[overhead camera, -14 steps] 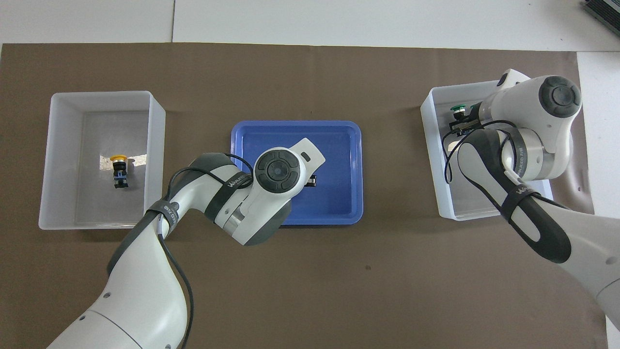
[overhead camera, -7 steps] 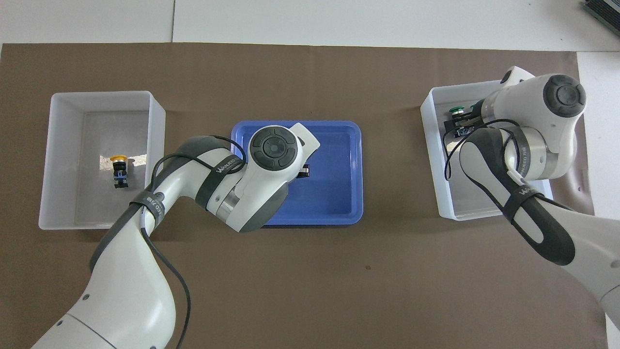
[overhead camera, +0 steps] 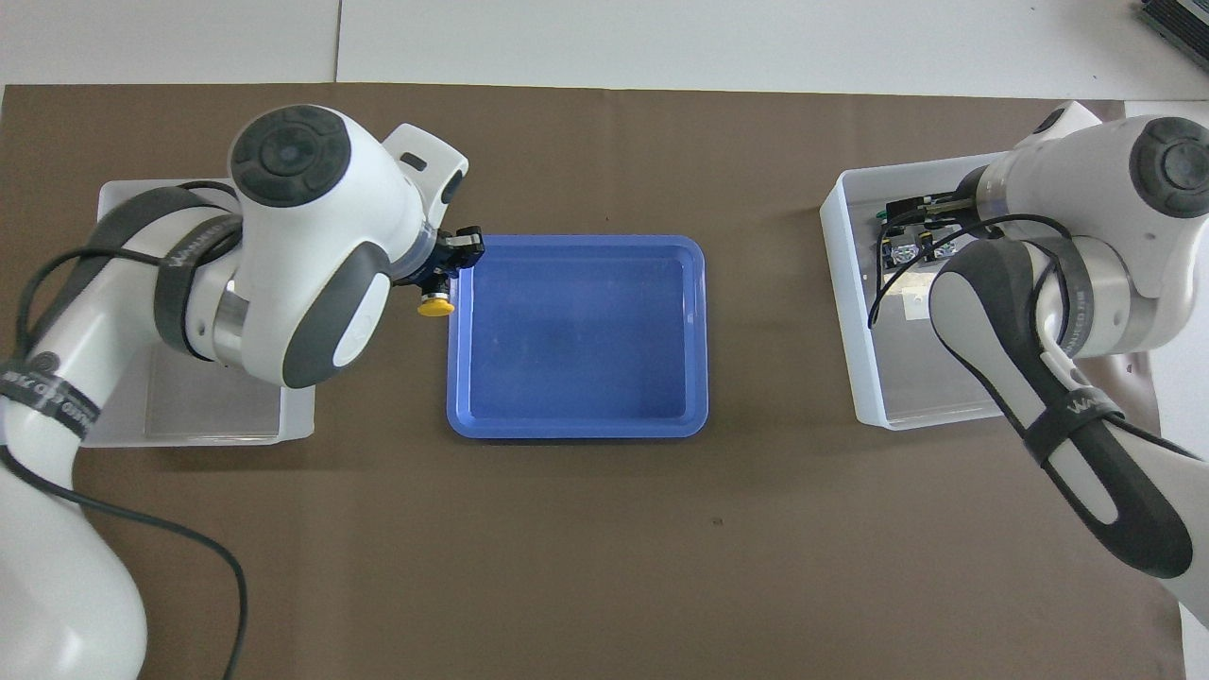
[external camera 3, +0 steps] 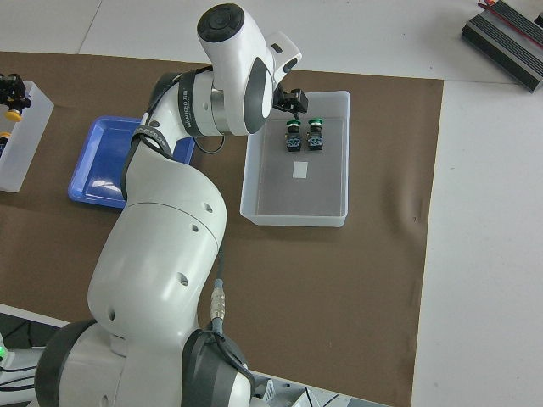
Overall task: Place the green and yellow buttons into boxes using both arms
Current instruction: 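Lower the yellow button into the left bin and open the left gripper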
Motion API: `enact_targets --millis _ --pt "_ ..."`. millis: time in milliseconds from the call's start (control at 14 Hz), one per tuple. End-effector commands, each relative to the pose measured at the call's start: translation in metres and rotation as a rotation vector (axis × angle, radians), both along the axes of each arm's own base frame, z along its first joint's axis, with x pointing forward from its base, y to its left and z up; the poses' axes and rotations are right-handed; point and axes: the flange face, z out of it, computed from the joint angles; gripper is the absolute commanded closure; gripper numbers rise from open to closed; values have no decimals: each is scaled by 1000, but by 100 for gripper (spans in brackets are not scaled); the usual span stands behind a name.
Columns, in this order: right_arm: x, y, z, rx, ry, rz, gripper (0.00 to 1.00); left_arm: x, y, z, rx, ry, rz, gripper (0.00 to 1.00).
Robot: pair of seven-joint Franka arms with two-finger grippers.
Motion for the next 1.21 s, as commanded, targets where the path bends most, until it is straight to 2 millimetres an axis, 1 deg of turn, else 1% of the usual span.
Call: enact_targets --millis 0,143,214,286,357,500,571,714,786,857,1000,1071,1143 --pt "-28 5 51 6 14 -30 0 -1 68 -3 -30 23 -33 100" --pt "-33 4 90 0 30 -39 0 -12 112 -20 -24 25 -84 100" --pt "-34 2 106 0 38 -45 0 -19 124 -32 -20 16 -87 100" --pt "-36 2 116 -2 39 -47 0 -31 139 -44 -12 -4 -81 100" --pt "-37 2 124 -2 42 -47 0 -44 158 -61 -4 -23 -94 100" --pt "-49 3 128 -7 79 -48 0 -68 183 -84 9 -31 -159 100" --pt "-57 4 126 -12 108 -44 0 -75 190 -94 14 -36 -175 100" --pt "-68 9 120 -17 136 -38 0 -84 192 -113 16 -30 -200 100" --pt "-74 28 118 -21 142 -13 0 -85 192 -123 17 -34 -217 100" --pt "-81 34 117 -25 145 -2 0 -86 193 -133 17 -38 -223 100" --pt "-88 37 115 -29 153 2 0 -88 194 -146 20 -36 -269 100" --pt "-90 37 115 -30 159 7 0 -87 198 -148 21 -41 -272 95" --pt "-92 36 116 -31 156 8 0 -88 204 -148 24 -42 -265 85"
